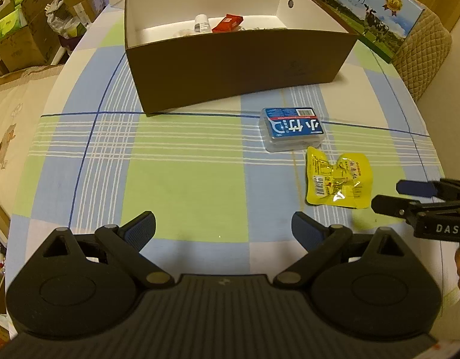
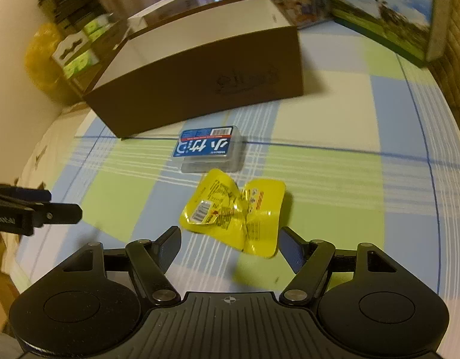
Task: Organize objects
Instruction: 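Withdraw both grippers from the box toward the toothpick case and yellow packet, then grasp the yellow snack packet with the right gripper and lift it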
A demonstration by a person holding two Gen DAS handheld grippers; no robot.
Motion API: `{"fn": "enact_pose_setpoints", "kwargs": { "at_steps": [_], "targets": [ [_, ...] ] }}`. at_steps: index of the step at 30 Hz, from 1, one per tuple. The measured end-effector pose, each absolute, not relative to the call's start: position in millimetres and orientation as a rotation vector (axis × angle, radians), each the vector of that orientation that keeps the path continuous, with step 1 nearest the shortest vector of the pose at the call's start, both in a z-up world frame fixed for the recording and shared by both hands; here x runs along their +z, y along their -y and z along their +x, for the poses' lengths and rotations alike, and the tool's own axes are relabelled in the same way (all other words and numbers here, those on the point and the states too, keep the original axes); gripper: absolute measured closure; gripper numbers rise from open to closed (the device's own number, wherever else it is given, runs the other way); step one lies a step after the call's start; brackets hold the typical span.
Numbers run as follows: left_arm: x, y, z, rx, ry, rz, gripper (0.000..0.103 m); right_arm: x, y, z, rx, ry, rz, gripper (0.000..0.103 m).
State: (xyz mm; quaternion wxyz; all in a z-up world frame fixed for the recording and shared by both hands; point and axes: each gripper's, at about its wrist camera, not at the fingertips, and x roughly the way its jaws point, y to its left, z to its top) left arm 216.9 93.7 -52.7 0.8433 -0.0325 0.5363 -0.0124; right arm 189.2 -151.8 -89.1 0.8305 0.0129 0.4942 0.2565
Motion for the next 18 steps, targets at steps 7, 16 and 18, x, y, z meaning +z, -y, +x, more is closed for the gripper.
{"fn": "enact_pose_setpoints", "kwargs": {
  "at_steps": [7,16,18],
  "targets": [
    [-59.0,-106.9,218.5,0.012,-1.147,-0.087,0.007,-112.5,158.6,215.2,0.539,-1.060,0.032,0.034],
    [-62.4,-120.0,225.3,0.049,-1.157,-0.097,0.007,-117.2,141.3,243.7,0.623,-1.012,-0.053,0.034],
    [-62.1,-120.2,226.7,0.048,-1.154,-0.097,0.007,-120.7,135.2,252.2,0.650,-1.011,-0.078,0.034]
  ]
}}
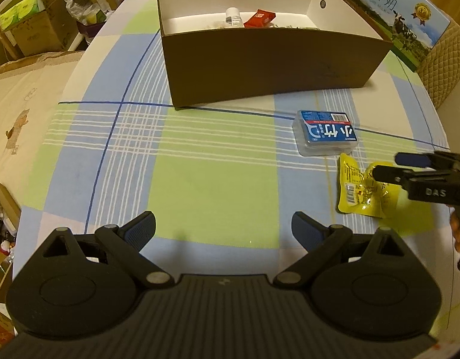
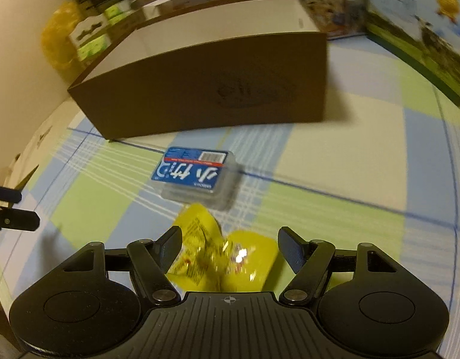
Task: Organize objects
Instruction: 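Grasp the yellow snack packet with the right gripper and lift it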
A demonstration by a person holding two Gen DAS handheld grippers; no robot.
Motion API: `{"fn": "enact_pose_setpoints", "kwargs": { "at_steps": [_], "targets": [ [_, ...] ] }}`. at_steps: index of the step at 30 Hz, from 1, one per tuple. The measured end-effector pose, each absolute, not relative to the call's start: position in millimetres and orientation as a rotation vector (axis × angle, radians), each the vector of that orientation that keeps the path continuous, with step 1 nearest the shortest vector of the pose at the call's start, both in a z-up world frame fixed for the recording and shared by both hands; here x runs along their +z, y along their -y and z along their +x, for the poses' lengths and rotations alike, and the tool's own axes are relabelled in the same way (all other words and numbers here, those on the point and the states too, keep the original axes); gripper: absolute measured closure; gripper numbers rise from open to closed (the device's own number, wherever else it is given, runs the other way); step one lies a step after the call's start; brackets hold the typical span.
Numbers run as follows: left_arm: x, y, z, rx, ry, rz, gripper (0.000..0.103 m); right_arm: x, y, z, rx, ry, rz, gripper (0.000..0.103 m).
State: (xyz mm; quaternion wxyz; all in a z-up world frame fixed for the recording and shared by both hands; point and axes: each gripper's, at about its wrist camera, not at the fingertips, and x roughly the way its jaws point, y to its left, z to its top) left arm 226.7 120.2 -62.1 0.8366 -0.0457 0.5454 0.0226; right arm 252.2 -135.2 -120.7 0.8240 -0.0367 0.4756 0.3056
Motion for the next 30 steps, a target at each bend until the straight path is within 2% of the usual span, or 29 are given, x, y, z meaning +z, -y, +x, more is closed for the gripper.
{"fn": "enact_pose_setpoints", "kwargs": {
  "at_steps": [5,11,16,18,20,25,27,28,30],
  "targets": [
    [-62.8,-124.0,228.4,0.054,-1.156,-0.107,0.007,-138.3,133.8,266.5,0.701,-1.080,-0.080,0.034],
    [-68.2,-130.6,229.1,0.076,-1.170,-0.121,0.007,-141.3,145.5,242.4,0.751,-1.110,-0.066,0.034],
    [-71.2,-129.4,232.8,0.073,-1.176,-0.116,0.007,-145.9,159.8,224.1,0.746,-1.123,0.087,0.037],
    [-70.8,-127.2,234.3,0.068,-1.173,-0.110,0.007,-149.9,168.9,222.6,0.707,-1.118,0.216,0.042],
    [-70.1,-125.8,236.2,0.063,-1.171,-0.107,0.007,-156.1,177.6,224.0,0.670,-1.122,0.366,0.053],
    [-70.3,-127.1,237.3,0.069,-1.172,-0.102,0.007,-171.3,186.8,221.1,0.606,-1.103,0.648,0.062],
    [-71.1,-128.4,236.7,0.072,-1.174,-0.102,0.007,-174.6,184.9,221.9,0.588,-1.098,0.687,0.073],
    [-71.5,-129.3,236.4,0.074,-1.175,-0.102,0.007,-175.3,183.8,223.0,0.586,-1.102,0.692,0.083],
    [-71.7,-131.0,235.4,0.076,-1.175,-0.106,0.007,-174.8,182.8,224.5,0.588,-1.103,0.696,0.090]
  ]
}}
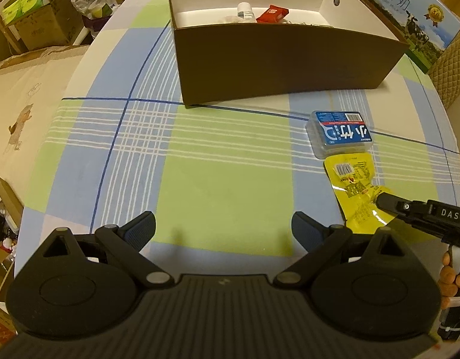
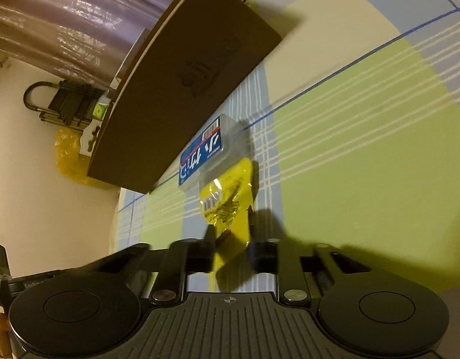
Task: Organize objects
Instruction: 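Grasp the yellow snack packet with the right gripper and lift it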
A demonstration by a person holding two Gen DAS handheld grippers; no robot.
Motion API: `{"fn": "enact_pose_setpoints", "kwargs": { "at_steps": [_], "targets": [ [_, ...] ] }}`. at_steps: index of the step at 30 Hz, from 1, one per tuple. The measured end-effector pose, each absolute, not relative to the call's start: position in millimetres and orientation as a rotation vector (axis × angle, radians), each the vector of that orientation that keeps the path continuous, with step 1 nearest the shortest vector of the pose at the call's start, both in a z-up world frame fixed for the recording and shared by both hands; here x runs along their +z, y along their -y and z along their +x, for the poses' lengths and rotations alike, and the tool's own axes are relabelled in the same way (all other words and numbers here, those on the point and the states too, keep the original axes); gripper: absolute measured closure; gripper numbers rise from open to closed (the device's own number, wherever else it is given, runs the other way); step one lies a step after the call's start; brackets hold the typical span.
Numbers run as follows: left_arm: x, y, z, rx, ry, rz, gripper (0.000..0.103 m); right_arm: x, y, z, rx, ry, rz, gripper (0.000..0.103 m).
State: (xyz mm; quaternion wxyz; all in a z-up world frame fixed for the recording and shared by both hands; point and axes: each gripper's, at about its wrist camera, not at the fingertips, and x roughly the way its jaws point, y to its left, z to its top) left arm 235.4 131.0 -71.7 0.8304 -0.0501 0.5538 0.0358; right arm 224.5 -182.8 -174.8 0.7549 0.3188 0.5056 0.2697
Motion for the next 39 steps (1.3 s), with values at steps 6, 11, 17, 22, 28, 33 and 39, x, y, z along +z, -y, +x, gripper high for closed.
{"fn": "enact_pose_setpoints", "kwargs": {
  "at_steps": [6,11,17,22,28,33,39],
  "targets": [
    [-74.0,-131.6,233.6,0.070,-1.176,-0.112,0.007,-155.7,189.9,222.3,0.617,-1.061,0.670,0.103],
    [-76.8,-127.4,234.4,0.050,-1.179,-0.109,0.007,-122.7,194.0,215.3,0.581,-1.008,0.483,0.103],
    [-78.1,-119.1,236.4,0.025,-1.179,-0.098,0.007,-94.1,171.8,194.0,0.581,-0.954,0.063,0.103],
    [-78.1,-114.7,236.8,0.010,-1.178,-0.092,0.007,-111.1,146.7,181.9,0.537,-0.975,-0.048,0.103],
    [-79.6,-118.5,234.7,0.018,-1.183,-0.094,0.007,-124.3,141.0,186.6,0.526,-0.979,-0.055,0.103],
    [-79.6,-123.8,230.5,0.025,-1.182,-0.096,0.007,-131.0,139.7,195.3,0.496,-0.976,-0.016,0.103],
    [-80.6,-128.6,228.7,0.028,-1.177,-0.099,0.007,-127.4,139.2,195.9,0.490,-0.922,0.002,0.103]
  ]
}}
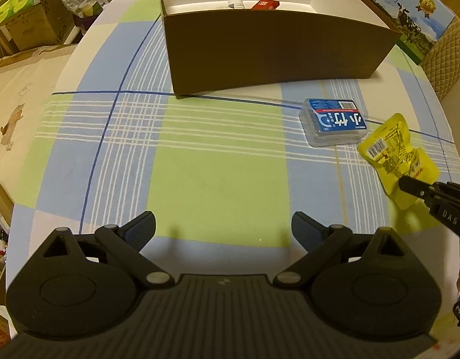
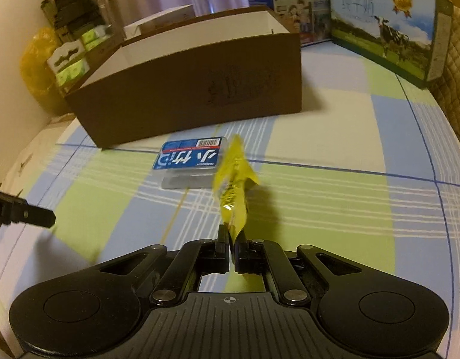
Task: Organize objects
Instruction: 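Grasp the yellow snack packet with the right gripper and lift it, then grasp the blue toothpick case with the left gripper while the right gripper holds the yellow packet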
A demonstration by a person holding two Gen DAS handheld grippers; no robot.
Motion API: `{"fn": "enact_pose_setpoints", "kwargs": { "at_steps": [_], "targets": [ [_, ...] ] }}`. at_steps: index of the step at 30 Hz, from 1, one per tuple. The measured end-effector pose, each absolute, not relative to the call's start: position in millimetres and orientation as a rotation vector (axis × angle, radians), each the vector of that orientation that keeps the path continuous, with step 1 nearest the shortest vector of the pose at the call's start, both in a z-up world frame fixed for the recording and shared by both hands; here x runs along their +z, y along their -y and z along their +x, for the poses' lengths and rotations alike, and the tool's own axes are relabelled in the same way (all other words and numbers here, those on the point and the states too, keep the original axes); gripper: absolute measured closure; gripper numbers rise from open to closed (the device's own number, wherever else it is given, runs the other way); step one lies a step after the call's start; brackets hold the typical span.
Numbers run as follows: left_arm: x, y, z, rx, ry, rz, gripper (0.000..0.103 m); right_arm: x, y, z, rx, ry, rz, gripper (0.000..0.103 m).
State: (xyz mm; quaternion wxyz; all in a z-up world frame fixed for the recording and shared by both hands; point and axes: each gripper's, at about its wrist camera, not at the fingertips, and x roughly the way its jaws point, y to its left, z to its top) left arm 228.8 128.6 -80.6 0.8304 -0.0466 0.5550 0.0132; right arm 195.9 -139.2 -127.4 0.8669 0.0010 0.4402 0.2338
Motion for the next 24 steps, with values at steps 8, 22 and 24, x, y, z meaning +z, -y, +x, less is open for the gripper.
{"fn": "enact_pose_setpoints", "kwargs": {
  "at_steps": [8,22,24],
  "targets": [
    [-85.5,-119.0,236.9,-0.041,-1.142,-0.064,0.007,-108.5,154.7,192.6,0.458,-0.888,0.046,0.103],
    [-106.4,-52.7,304.2,-0.391,-1.017,0.149,0.007,-88.1,202.8,182.8,0.317,-0.871,0.116,0.103],
    [-108.3,-41.5,313.9,-0.431,-0.989,0.198,0.007,-88.1,212.0,180.0,0.291,-0.876,0.128,0.103]
  ]
}}
